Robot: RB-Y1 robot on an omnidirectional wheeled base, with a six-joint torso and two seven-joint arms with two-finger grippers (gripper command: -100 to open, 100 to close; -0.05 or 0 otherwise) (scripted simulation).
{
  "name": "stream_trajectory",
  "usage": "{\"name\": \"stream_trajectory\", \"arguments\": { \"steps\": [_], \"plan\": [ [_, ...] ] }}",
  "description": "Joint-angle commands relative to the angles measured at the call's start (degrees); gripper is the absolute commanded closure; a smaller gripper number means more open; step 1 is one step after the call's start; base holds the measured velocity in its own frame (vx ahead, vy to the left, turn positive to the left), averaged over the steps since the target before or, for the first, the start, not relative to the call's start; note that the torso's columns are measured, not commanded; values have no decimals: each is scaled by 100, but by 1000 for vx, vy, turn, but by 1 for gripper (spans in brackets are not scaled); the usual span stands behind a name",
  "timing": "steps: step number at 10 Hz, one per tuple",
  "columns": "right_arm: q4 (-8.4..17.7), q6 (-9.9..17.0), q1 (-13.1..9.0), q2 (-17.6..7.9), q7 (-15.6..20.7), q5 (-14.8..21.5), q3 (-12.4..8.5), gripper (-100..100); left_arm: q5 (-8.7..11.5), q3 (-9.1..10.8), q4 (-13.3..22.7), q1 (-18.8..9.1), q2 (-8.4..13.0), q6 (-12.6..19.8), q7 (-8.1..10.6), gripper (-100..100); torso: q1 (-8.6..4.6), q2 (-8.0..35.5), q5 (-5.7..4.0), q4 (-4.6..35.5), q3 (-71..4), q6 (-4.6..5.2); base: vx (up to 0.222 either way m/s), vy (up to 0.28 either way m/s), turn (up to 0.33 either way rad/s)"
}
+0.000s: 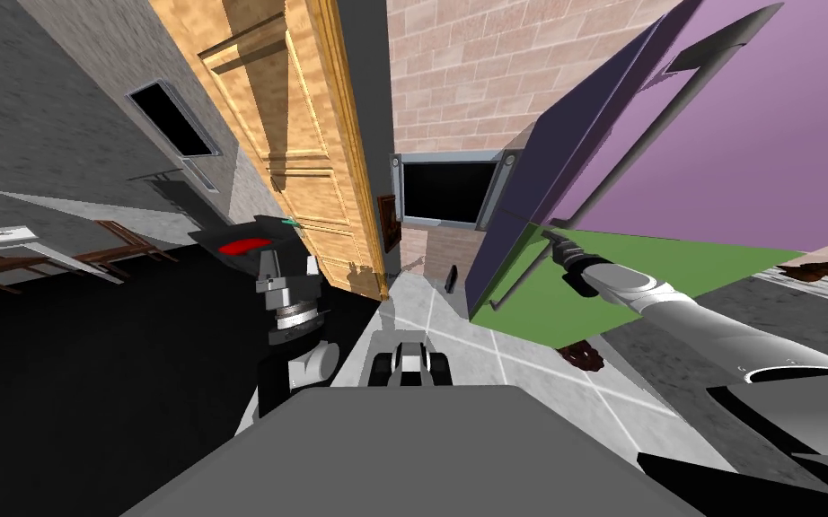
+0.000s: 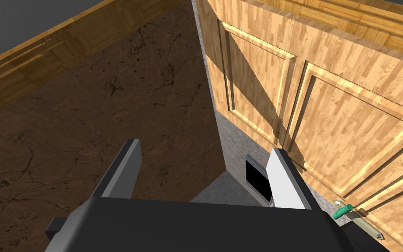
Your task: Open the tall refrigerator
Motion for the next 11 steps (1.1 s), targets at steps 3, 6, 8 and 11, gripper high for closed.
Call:
{"name": "stream_trajectory", "arguments": {
  "steps": [3, 6, 8, 11],
  "plan": [
    [-294, -42, 49, 39, -27, 153, -202, 100, 0, 0, 0, -1, 0, 0, 0, 0, -31, -3, 5, 12, -6, -6, 61, 2, -133],
    [-919, -93, 114, 85, 3, 200, -160, 100, 0, 0, 0, 0, 0, 0, 0, 0, -20, 6, -5, 12, 5, 3, 160, 28, -359],
    [-1235, -110, 135, 100, 13, 215, -145, 100, 0, 0, 0, 0, 0, 0, 0, 0, -44, 24, -22, 4, 15, 15, 137, 20, -293],
    [-1851, -162, 200, 145, 42, 262, -103, 100, 0, 0, 0, 0, 0, 0, 0, 0, -7, 30, -19, 3, 22, 8, 144, 23, -339]
  ]
}}
